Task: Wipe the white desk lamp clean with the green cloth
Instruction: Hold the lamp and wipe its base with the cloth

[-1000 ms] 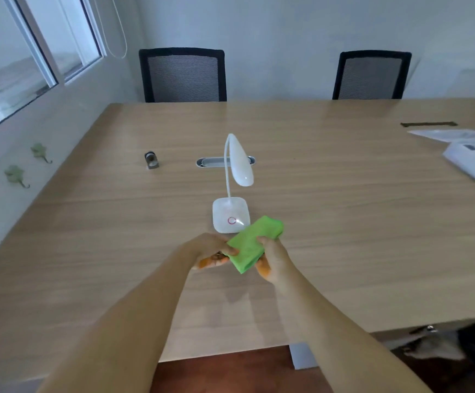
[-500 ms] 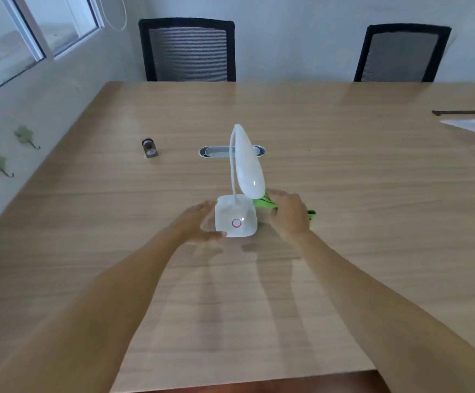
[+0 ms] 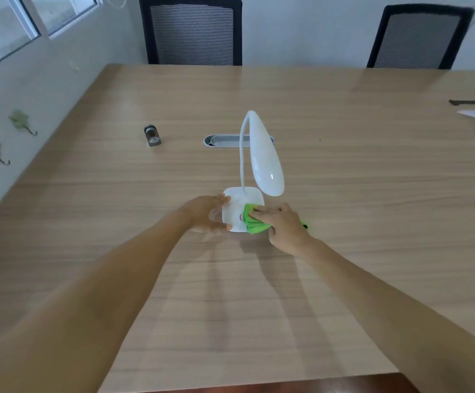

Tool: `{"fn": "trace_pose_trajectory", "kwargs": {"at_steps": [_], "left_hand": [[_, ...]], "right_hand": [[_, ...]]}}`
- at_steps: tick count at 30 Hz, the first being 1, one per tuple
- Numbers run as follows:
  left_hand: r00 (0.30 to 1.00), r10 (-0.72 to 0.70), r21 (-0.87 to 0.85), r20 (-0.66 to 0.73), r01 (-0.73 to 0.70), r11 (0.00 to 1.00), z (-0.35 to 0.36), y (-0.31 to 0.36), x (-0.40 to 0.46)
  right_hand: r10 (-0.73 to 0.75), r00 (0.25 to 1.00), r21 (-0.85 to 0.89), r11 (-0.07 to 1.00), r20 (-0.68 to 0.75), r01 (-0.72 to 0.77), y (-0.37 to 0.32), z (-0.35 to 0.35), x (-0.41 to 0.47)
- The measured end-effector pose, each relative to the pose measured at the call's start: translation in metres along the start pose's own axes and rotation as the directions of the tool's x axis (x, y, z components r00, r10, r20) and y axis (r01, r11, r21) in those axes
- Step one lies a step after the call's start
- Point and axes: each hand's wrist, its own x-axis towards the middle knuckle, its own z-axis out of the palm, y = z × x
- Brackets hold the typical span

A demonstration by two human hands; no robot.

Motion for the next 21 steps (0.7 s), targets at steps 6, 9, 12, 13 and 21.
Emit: {"fn": "trace_pose_trajectory", "kwargs": {"at_steps": [6,9,12,13,21], "left_hand": [[1.0,0.008,0.005,0.001,-0.008,1.0,-0.002,0.0,-0.001],[1.0,0.012,0.006,-0.009,-0.012,1.0,-0.004,0.001,0.0],[1.0,-0.022,-0.074,-0.017,0.021,0.997,-0.004,0.001,-0.001],[0.999,-0.027,-0.092,-0.017,0.025,0.995,-0.004,0.001,0.0],[1.0,-0.024,-0.064,0.012,0.025,0.998,-0.004,-0.001,0.001]], "right_hand": [[-0.087,0.979,0.011,0.996,-0.185,0.09,-0.009,-0.017,0.009],[-0.12,0.99,-0.03,0.993,-0.072,0.118,-0.024,-0.013,0.037],[-0.078,0.997,-0.131,0.988,0.026,0.081,-0.028,-0.003,0.047],[-0.073,0.997,-0.147,0.986,0.029,0.077,-0.028,0.0,0.046],[-0.098,0.995,-0.11,0.989,-0.019,0.095,-0.012,-0.002,0.008]]}}
